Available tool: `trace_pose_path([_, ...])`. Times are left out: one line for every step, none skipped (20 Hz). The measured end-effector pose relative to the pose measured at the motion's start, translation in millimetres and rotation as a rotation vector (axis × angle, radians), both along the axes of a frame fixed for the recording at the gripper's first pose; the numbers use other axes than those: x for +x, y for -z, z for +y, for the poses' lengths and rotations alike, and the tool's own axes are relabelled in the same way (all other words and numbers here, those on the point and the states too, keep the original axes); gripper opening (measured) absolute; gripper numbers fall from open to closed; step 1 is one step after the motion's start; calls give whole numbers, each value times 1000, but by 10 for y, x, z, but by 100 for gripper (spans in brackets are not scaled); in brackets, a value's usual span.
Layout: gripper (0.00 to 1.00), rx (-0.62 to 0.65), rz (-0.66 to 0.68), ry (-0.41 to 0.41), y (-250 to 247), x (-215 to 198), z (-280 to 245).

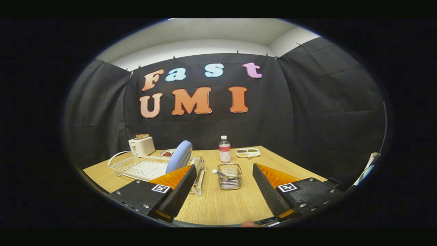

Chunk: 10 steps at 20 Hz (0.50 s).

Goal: Take the plate from the dish rack, then take the spoon from the basket and place it into the plate.

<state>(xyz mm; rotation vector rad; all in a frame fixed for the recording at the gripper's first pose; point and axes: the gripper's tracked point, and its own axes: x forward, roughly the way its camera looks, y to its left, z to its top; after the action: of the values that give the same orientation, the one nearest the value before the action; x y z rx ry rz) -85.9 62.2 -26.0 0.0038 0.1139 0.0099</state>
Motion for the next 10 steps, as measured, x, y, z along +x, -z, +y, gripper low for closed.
trace_pose_path([98, -3, 5, -3, 7, 15, 12])
trace_pose_path([98, -5, 12, -7, 25, 12, 35])
trace_pose_path([98, -3, 21, -13, 38, 25, 60])
trace_pose_path([98, 0, 28, -15, 57, 46, 80])
trace_pose_path([98, -2, 32, -18, 60, 65, 101])
trace_pose_path([98, -6, 35, -18, 55, 106, 128])
trace_pose_path([98, -12, 36, -25, 41, 146, 178])
trace_pose_path([98, -18, 38, -28, 27, 187, 224])
trace_pose_path([98, -22, 38, -34, -1, 241, 292])
trace_pose_path([98, -25, 38, -41, -35, 294, 353])
